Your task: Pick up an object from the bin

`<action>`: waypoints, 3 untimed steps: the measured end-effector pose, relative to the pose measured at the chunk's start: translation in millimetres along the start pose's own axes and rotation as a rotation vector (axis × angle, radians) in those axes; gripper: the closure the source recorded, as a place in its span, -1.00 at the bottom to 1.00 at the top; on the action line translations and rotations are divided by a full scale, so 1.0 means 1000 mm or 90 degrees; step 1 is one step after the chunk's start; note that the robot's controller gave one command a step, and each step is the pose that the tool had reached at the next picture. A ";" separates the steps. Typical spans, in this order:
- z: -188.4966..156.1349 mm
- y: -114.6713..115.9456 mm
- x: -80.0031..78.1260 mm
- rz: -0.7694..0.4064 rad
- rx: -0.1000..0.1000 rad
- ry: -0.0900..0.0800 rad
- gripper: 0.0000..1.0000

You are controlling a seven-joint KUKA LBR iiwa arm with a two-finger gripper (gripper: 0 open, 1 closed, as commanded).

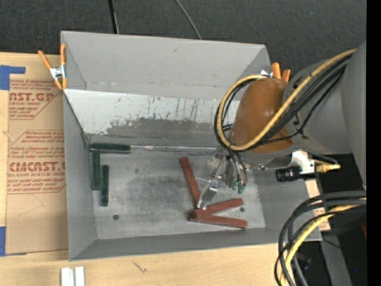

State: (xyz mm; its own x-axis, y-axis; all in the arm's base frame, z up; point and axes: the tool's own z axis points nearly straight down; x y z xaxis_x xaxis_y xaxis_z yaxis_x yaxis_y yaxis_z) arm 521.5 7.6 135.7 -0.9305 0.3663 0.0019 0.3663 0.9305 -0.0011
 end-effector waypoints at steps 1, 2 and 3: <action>-0.005 0.004 -0.006 -0.184 0.000 -0.002 -1.00; 0.033 0.012 -0.012 0.054 -0.002 -0.002 -1.00; 0.060 0.018 -0.037 0.078 0.000 -0.001 1.00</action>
Offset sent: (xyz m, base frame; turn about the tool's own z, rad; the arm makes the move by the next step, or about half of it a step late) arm 0.0212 0.0112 -0.0657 0.2739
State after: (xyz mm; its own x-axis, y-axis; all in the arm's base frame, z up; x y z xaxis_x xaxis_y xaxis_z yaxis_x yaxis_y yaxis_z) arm 562.1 10.5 75.9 -0.8786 0.4775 -0.0006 0.4775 0.8786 -0.0012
